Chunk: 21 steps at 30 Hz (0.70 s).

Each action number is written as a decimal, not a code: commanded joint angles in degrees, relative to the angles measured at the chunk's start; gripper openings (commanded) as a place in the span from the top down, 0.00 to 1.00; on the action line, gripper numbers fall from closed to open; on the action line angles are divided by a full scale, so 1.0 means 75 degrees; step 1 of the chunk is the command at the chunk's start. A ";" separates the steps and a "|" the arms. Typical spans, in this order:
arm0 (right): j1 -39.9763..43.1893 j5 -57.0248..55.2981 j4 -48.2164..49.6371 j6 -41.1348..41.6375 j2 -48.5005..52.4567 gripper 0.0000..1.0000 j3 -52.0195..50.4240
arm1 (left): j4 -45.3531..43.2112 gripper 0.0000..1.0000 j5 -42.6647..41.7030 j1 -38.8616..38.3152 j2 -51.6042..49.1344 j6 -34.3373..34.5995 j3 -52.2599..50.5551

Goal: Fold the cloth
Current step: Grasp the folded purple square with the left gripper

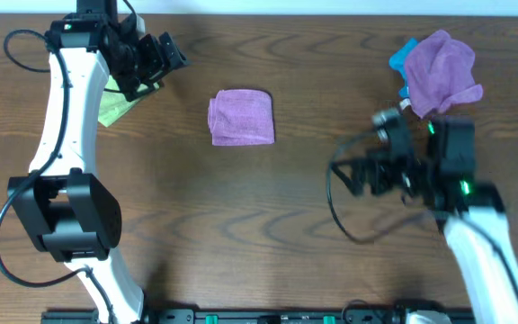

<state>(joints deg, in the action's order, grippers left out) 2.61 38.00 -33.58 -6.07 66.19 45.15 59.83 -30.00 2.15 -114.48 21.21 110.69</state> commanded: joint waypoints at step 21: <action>0.1207 0.0175 -0.2617 0.1142 -0.5674 0.01 -0.2702 | -0.3063 0.05 -0.1373 -0.0877 0.0181 0.1355 -0.4360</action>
<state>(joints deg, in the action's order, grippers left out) 11.18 38.63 -53.06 0.80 24.05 25.21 38.63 -39.29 -3.68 -113.89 27.94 80.79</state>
